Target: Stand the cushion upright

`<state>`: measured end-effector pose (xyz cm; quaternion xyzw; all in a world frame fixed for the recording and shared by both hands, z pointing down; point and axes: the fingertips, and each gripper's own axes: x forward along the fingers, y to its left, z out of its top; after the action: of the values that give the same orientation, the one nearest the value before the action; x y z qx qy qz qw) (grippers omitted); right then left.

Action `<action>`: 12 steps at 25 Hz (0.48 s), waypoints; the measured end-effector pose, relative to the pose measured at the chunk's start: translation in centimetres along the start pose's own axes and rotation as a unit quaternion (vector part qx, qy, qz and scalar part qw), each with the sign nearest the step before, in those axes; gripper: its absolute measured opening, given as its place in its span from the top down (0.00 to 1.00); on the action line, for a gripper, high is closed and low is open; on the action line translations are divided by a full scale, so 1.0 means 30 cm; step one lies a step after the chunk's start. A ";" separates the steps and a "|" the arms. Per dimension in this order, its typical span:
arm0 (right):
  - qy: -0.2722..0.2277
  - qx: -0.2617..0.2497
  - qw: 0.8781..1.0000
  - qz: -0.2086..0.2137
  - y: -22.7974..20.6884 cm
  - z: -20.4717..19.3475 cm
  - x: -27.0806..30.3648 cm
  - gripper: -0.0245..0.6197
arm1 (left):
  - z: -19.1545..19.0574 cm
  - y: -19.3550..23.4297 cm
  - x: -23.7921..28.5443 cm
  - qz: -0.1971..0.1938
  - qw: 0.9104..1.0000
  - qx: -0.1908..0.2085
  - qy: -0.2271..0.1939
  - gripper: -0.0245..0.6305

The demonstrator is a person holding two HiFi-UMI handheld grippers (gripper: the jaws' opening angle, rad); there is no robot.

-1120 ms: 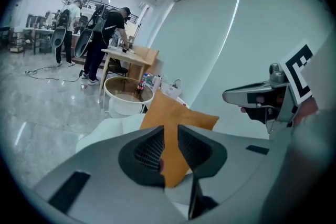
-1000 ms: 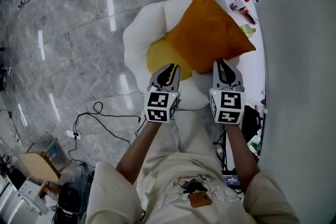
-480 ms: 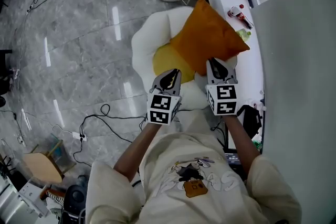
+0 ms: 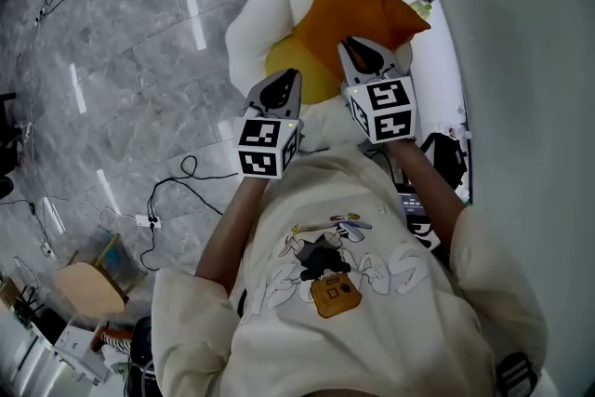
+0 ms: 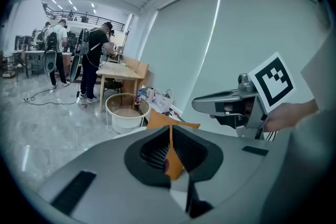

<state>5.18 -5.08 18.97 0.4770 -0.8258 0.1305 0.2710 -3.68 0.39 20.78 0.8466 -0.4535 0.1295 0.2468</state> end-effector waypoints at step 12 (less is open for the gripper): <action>0.002 0.046 0.998 0.048 0.110 -0.018 -0.115 0.87 | -0.029 -0.061 -0.123 -0.057 0.998 0.015 0.021 0.93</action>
<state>3.88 -0.65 17.57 0.4481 -0.8406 0.1819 0.2439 -4.21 4.31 19.31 0.8716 -0.3972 0.1398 0.2510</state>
